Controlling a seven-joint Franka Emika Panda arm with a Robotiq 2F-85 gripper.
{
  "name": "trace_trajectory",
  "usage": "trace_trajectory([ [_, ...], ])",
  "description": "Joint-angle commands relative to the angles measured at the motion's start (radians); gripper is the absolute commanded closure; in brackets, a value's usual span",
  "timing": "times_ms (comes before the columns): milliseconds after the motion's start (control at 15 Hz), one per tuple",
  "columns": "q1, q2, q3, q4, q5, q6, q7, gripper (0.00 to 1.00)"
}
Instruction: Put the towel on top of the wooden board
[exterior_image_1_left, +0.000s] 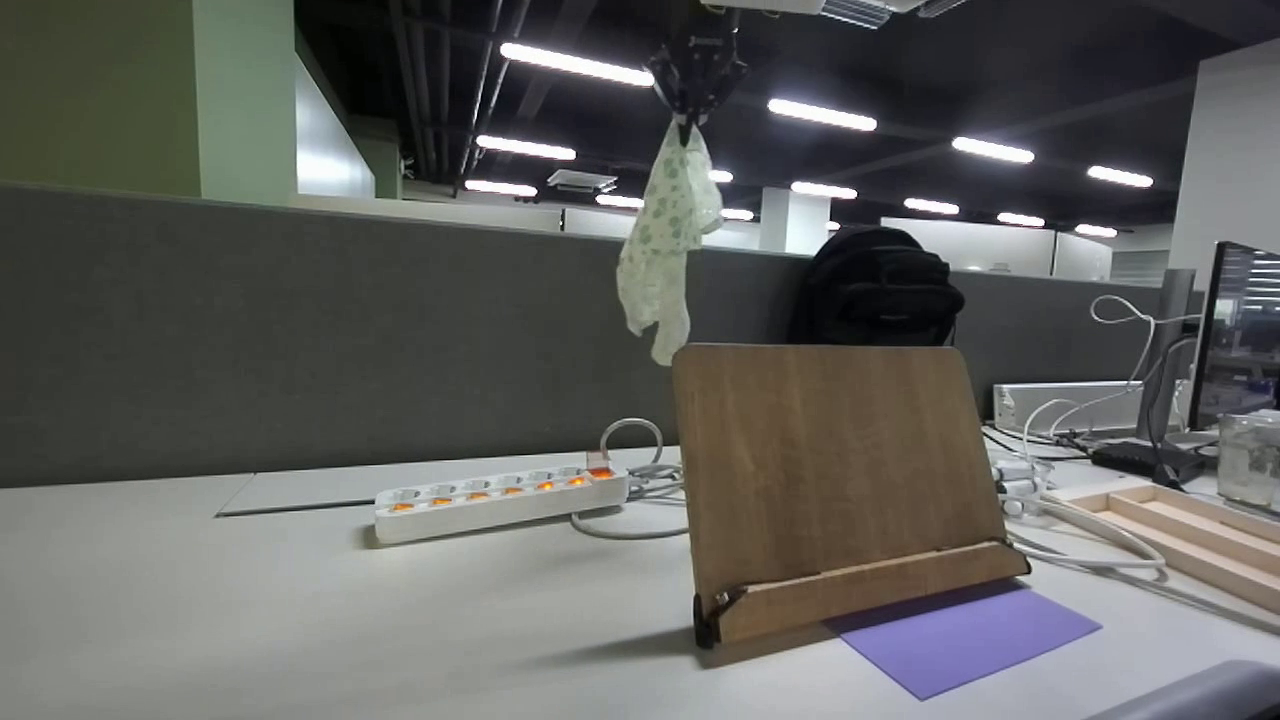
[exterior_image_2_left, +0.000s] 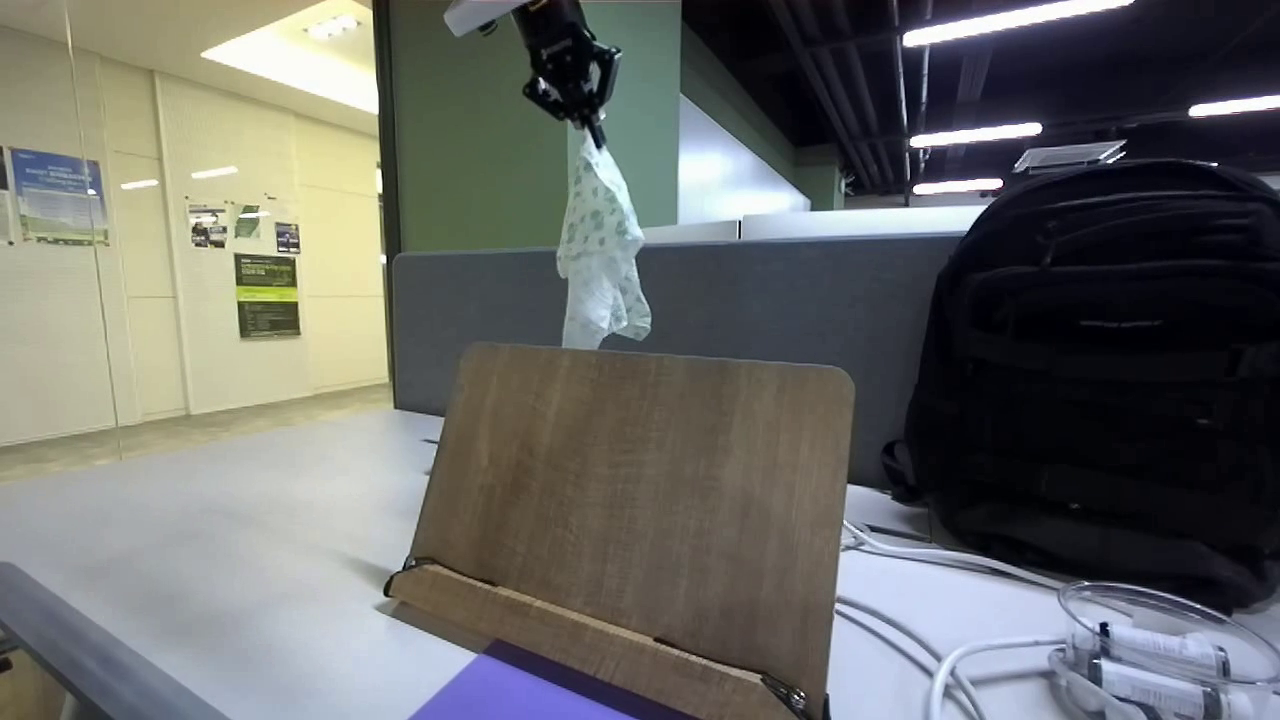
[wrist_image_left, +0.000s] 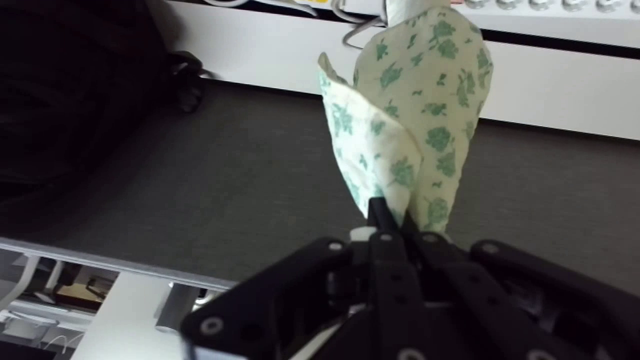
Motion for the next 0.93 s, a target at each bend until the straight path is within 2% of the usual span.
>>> trace_trajectory([
  [0, -0.035, -0.071, -0.011, -0.026, -0.055, -0.076, 0.034, 1.00],
  [200, -0.054, -0.114, -0.011, -0.059, -0.064, -0.154, 0.007, 1.00],
  [600, -0.048, -0.199, -0.025, -0.207, 0.037, -0.281, -0.082, 1.00],
  [867, -0.055, -0.246, -0.039, -0.272, 0.081, -0.415, -0.162, 1.00],
])
